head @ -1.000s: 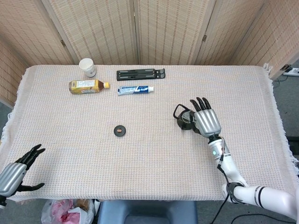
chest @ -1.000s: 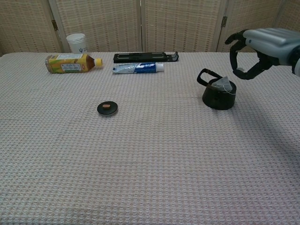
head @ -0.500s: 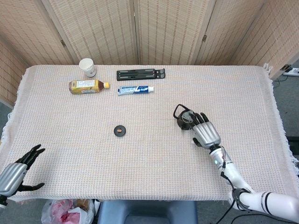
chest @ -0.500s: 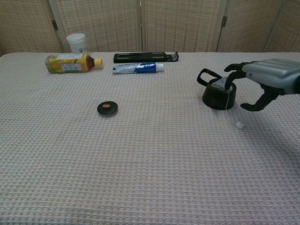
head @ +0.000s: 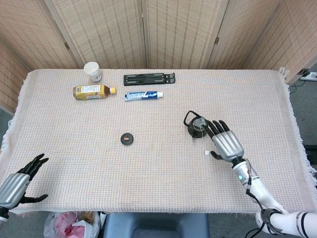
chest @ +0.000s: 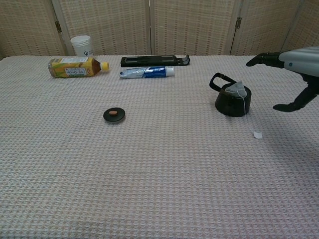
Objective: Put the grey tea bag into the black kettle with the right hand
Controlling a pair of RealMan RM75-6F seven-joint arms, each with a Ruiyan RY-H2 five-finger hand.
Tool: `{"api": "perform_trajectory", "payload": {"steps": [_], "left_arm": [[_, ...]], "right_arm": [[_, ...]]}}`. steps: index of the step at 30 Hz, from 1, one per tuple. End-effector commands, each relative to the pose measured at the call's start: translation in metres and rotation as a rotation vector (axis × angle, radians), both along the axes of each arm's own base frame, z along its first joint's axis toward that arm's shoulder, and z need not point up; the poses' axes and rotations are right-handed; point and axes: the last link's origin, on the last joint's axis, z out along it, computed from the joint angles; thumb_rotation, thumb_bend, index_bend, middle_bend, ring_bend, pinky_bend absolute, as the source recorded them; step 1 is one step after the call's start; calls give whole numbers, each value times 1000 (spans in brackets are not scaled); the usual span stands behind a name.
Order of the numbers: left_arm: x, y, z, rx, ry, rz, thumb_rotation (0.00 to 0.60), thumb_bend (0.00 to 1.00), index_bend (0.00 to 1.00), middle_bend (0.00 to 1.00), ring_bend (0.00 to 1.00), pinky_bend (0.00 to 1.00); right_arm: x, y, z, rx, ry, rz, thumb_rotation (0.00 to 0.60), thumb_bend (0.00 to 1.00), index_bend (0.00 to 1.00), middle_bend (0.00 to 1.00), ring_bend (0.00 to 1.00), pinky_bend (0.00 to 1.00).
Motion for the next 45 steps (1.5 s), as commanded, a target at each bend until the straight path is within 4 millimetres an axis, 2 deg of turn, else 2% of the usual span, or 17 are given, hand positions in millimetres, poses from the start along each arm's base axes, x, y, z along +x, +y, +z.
{"api": "perform_trajectory", "payload": {"steps": [1,2,4,6,8,14,25,45], "left_arm": [[0,1,0,5,0,2,600,103,0,7,144,328],[0,1,0,7,2,3,600,103,0,7,143,328],[-1,2,0,8,4,8,600,104,0,7,143,328],[-1,3,-1,6,7,12,600,104,0,8,143,328],[-1,4,-2,5,9,14,600,104,0,7,143,328],[-1,6,-4,0,15,21,600,104,0,7,143,328],[-3,10,-5,-7,17,34,600,104,0,7,144,328],[-5,10,-2,-15,3,35,600,103,0,7,143,328]], "right_arm": [[-4,-15,13,10,17,-30,600,448,0,175,31,7],[-5,-19,16,10,40,-35,600,591,0,362,136,69],[-6,-27,19,34,67,-74,600,880,0,716,480,400],[-6,-34,23,73,83,-116,600,998,0,877,688,670],[-5,-38,24,120,81,-159,600,1000,0,945,768,761],[1,-56,31,241,63,-279,600,1000,0,983,830,817],[13,-78,20,313,66,-351,600,1000,0,998,854,841],[12,-94,-11,350,85,-375,600,1000,0,999,855,842]]}}
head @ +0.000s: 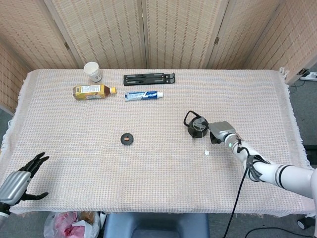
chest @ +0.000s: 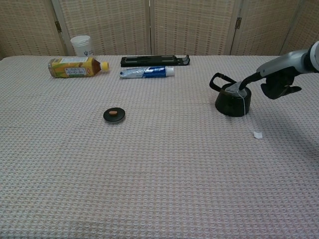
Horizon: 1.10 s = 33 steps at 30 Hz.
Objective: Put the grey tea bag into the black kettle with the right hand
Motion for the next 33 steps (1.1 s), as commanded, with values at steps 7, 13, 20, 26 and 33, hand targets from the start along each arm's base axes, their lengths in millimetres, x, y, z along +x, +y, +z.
{"api": "perform_trajectory", "payload": {"steps": [7,13,20,26,33], "left_arm": [[-1,1,1,-2,-3,3,600,104,0,7,143,328],[-2,2,1,-2,-5,6,600,103,0,7,143,328],[-2,2,2,-1,-6,7,600,104,0,7,144,328],[-2,3,0,-7,1,5,600,104,0,7,143,328],[1,3,-5,-13,14,-1,600,103,0,7,144,328]], "right_arm": [[0,-7,-12,13,1,3,600,1000,0,999,854,842],[-3,-11,-21,32,13,3,600,1000,0,1000,855,842],[-2,-13,-23,38,4,-2,600,1000,0,1000,855,842],[5,-3,6,-26,-51,22,600,1000,0,997,855,842],[7,27,47,-76,-95,59,600,982,0,856,754,785]]}}
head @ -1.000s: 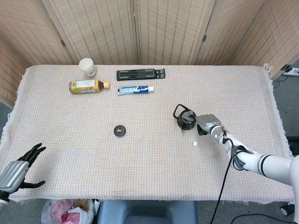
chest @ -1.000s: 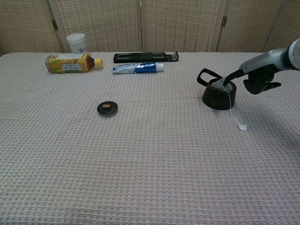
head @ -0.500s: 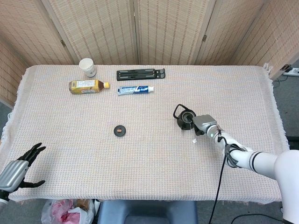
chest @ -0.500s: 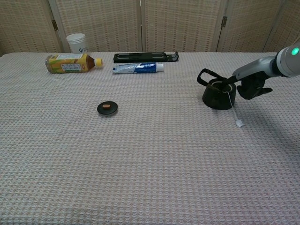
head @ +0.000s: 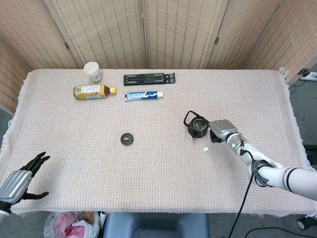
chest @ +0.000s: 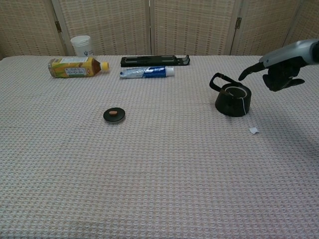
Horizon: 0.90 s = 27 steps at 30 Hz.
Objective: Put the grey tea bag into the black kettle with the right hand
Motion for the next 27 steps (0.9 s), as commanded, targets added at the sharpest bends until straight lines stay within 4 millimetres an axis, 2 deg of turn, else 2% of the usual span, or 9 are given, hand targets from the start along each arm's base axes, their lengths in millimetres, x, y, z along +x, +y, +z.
{"api": "perform_trajectory", "payload": {"steps": [1,2,5,9,14,16,22,24,27], "left_arm": [[1,0,-2,0,4,-2,600,104,0,7,143,328],[2,0,-2,1,4,-3,600,104,0,7,143,328],[4,-1,-3,8,7,-12,600,104,0,7,143,328],[7,-3,-4,11,5,-32,600,103,0,7,143,328],[10,-5,7,50,-36,-65,600,104,0,7,144,328],[10,-6,12,74,-52,-73,600,104,0,7,143,328],[11,-13,15,103,-51,-99,600,104,0,8,143,328],[12,-14,13,108,-44,-103,600,104,0,7,143,328],[13,-15,9,109,-26,-109,600,104,0,7,143,328]], "right_arm": [[1,24,30,-42,-30,34,600,962,0,830,728,757],[1,30,35,-52,-37,45,600,925,0,779,684,708],[-5,61,51,-127,-68,108,600,753,0,500,483,494],[-34,113,63,-310,-60,204,600,522,0,201,191,192],[-75,173,58,-418,-25,183,600,530,0,52,8,13],[-91,193,58,-459,9,167,600,530,0,9,0,0],[-120,234,71,-622,87,174,600,555,0,0,0,0],[-124,241,74,-640,84,176,600,505,0,0,0,0],[-123,245,79,-648,58,193,600,344,0,0,0,0]]}}
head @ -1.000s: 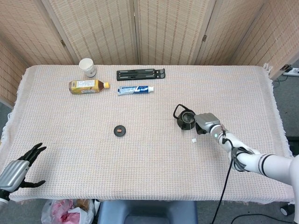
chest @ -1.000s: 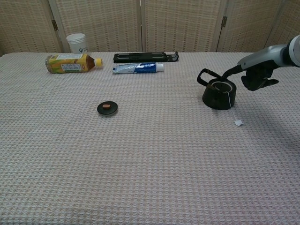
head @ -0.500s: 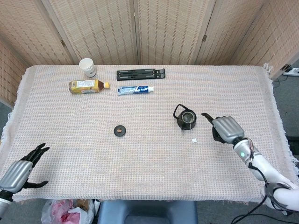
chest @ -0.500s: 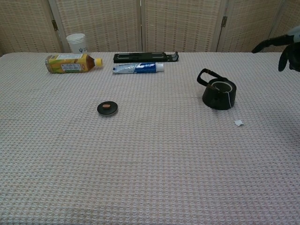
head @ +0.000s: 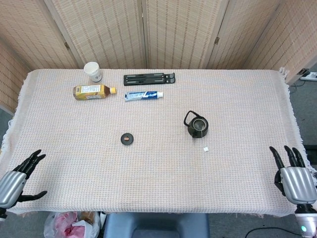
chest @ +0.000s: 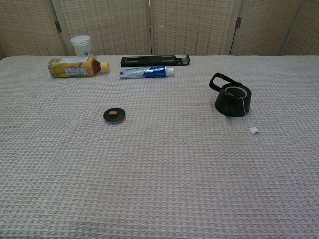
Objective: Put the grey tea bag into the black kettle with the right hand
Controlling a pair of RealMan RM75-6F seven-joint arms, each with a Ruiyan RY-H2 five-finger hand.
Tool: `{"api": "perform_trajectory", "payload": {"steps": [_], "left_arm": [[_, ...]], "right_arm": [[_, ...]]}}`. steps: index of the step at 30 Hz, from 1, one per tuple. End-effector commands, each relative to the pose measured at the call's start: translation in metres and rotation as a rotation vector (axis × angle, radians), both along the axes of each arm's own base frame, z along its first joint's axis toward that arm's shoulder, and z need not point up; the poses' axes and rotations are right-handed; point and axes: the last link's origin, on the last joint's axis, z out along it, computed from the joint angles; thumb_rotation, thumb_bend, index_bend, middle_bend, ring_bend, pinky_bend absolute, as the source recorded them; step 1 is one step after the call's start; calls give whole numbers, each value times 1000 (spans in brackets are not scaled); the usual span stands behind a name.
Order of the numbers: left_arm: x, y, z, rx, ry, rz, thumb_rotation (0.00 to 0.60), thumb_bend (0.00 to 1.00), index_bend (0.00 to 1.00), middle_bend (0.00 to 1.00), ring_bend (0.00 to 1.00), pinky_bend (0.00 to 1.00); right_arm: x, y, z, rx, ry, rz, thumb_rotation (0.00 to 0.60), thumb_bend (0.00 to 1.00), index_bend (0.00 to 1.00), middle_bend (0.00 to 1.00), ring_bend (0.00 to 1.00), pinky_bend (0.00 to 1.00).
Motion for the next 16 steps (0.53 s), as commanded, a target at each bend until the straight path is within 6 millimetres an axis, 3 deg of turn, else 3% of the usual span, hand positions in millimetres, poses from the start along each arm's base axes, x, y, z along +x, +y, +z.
{"api": "perform_trajectory", "payload": {"steps": [1,4,16], "left_arm": [[2,-2,-5,1,20,-7,600,104,0,7,143,328],[1,-3,-9,-4,47,-10,600,104,0,7,143,328],[2,-9,-9,0,53,-19,600,103,0,7,143,328]], "right_arm": [[-1,9,1,3,-21,19,600,322,0,0,0,0],[-4,9,0,21,-22,-7,600,277,0,0,0,0],[-4,10,5,31,-47,-30,600,275,0,0,0,0]]}}
